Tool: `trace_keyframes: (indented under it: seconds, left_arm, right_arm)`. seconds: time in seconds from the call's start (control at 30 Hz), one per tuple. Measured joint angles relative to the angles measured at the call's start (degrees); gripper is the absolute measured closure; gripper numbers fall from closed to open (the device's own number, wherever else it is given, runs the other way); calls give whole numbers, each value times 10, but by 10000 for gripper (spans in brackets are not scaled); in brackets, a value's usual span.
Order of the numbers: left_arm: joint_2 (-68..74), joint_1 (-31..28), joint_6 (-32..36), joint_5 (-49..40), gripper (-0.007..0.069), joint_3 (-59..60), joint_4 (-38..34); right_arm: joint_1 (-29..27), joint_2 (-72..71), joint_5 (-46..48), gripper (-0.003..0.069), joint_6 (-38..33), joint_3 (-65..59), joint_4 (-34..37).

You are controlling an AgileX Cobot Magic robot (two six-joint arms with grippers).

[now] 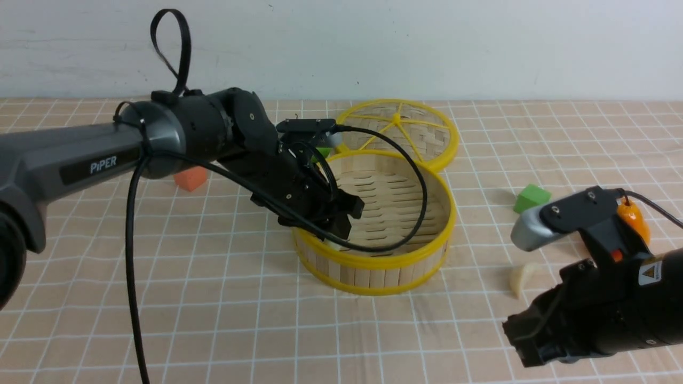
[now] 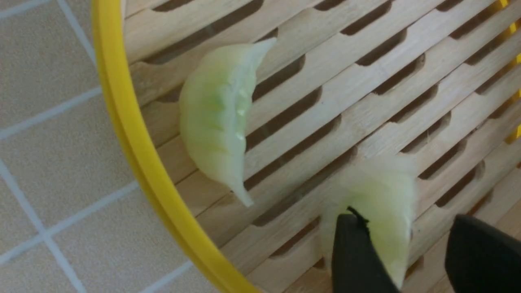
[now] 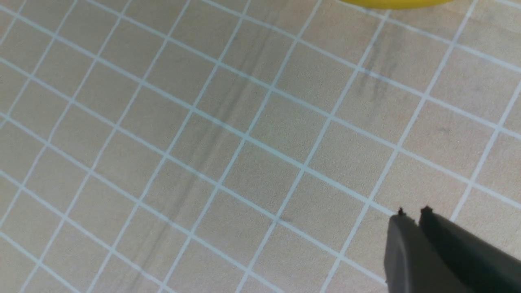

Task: Put the dumplings into the steamer on the table with the brown tablecloth.
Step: 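Place the dumpling into the bamboo steamer basket with the left gripper, then reach for and grasp a dumpling lying on the table beside the steamer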

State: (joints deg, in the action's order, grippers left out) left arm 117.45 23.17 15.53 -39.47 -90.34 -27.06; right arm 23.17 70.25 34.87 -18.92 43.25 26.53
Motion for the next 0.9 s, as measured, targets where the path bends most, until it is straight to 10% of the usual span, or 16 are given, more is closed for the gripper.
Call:
trace_keyframes:
  seconds: [0.3, 0.9]
  left_arm:
    - [-7, 0, -3, -44, 215, -50, 11]
    - [-243, -1, -205, -318, 638, -178, 376]
  right_arm:
    - [0, 0, 0, 604, 0, 0, 1]
    - [0, 59, -26, 574, 0, 0, 18]
